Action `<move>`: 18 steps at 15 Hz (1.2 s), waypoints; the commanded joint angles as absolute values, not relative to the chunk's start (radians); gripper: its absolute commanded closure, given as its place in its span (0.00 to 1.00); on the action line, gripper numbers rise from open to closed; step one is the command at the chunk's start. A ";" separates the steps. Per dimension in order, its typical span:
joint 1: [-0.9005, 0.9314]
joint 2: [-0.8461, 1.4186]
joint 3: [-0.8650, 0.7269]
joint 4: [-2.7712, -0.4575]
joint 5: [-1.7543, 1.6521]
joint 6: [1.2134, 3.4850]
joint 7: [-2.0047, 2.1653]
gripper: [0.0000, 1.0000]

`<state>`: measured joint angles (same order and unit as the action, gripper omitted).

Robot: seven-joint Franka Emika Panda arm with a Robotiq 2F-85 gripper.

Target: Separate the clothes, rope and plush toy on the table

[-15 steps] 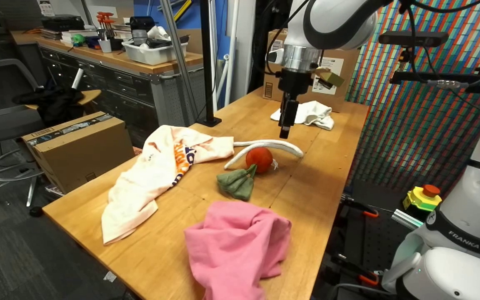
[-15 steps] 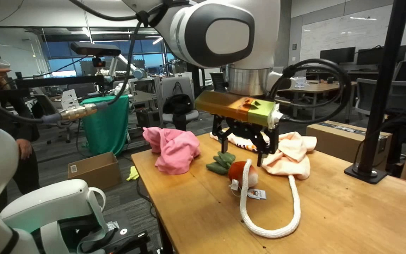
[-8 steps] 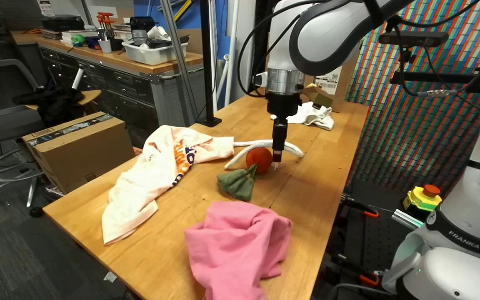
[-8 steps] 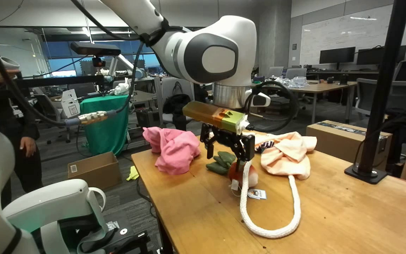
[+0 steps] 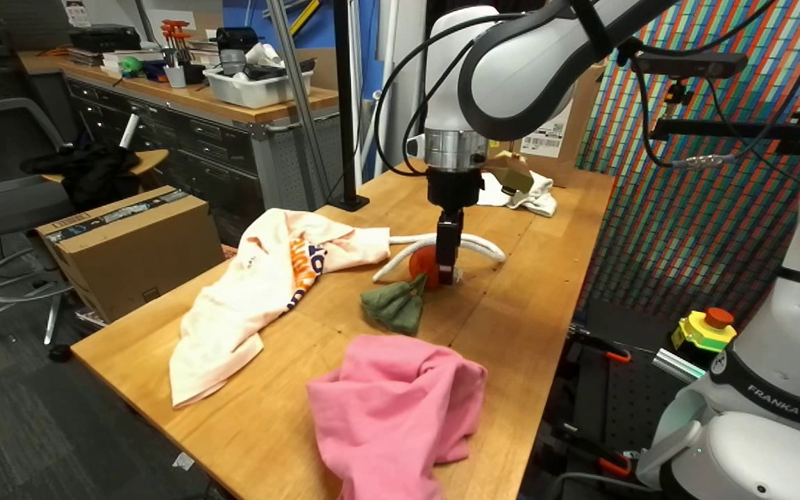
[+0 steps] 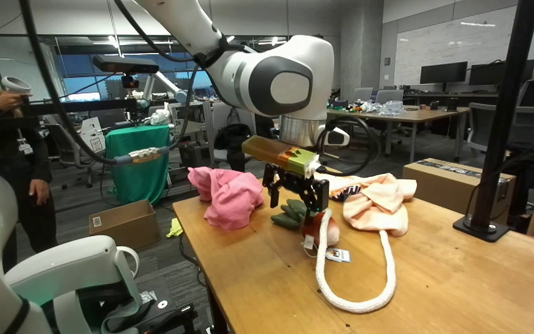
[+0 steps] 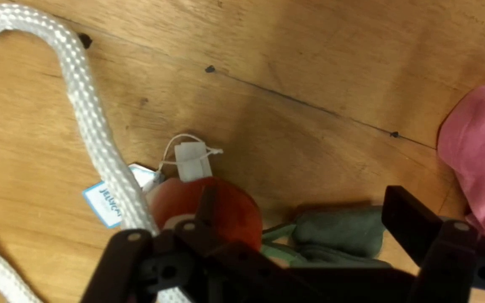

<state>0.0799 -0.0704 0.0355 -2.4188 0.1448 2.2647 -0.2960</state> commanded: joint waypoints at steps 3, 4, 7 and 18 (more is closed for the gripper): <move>0.076 -0.009 0.042 -2.351 0.164 2.269 -0.268 0.00; 0.074 -0.003 0.042 -2.344 0.162 2.269 -0.263 0.00; 0.069 0.019 0.041 -2.329 0.146 2.278 -0.240 0.00; 0.043 0.075 0.028 -2.296 0.007 2.324 -0.089 0.00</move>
